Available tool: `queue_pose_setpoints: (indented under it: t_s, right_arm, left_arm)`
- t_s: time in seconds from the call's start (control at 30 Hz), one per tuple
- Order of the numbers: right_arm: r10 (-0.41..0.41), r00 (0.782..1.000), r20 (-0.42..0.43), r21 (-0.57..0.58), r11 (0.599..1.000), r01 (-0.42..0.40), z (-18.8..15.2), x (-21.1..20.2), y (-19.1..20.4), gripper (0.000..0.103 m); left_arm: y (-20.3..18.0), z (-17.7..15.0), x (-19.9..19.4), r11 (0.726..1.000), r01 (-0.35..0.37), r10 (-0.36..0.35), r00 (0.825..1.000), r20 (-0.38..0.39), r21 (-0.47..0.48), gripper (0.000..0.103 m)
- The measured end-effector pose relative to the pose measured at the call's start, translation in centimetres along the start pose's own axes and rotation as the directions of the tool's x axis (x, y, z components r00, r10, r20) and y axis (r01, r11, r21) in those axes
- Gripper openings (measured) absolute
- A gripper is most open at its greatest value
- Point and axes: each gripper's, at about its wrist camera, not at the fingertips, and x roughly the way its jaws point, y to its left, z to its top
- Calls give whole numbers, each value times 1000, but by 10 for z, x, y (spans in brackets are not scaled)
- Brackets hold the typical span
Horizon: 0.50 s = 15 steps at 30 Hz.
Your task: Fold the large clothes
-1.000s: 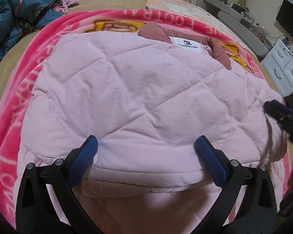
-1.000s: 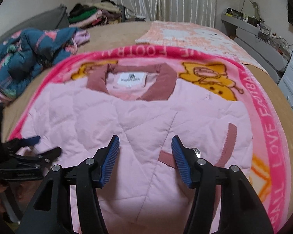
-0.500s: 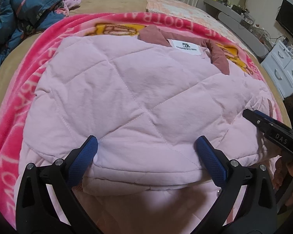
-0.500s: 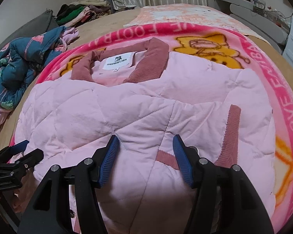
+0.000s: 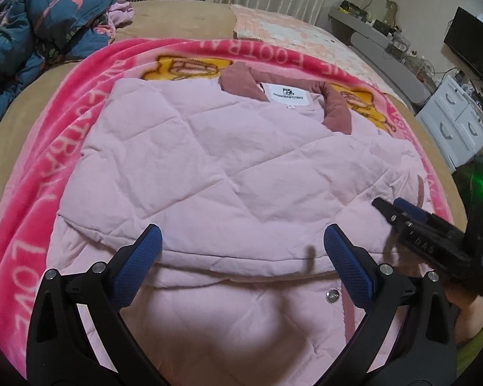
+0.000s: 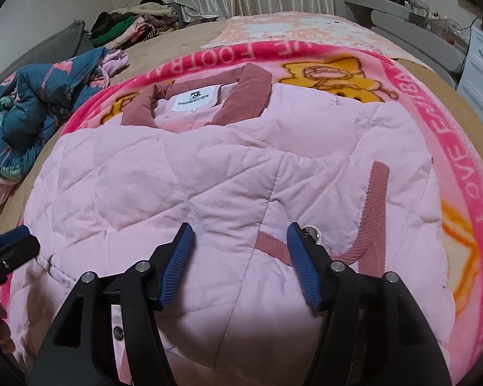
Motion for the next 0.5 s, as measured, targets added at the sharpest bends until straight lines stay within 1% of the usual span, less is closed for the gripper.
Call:
queue_pose_setpoints:
  t_s: [0.1, 0.4, 0.47, 0.5]
  right_arm:
    - [-8, 1000, 1, -14, 1000, 8, -5, -5, 5, 68]
    - [-3, 1000, 5, -12, 1000, 3, -19, -17, 10, 74]
    - [-1, 1000, 24, -8, 1000, 1, -22, -25, 13, 81]
    - [10, 999, 36, -1, 1000, -10, -24, -30, 15, 91]
  left_arm:
    - [0, -2, -10, 1000, 0, 0, 1000, 15, 2, 95]
    - [9, -9, -32, 1000, 0, 1, 999, 34, -23, 95]
    - [11, -12, -36, 1000, 2, -1, 999, 37, -29, 95]
    - [12, -14, -39, 1000, 2, -1, 999, 41, -31, 95]
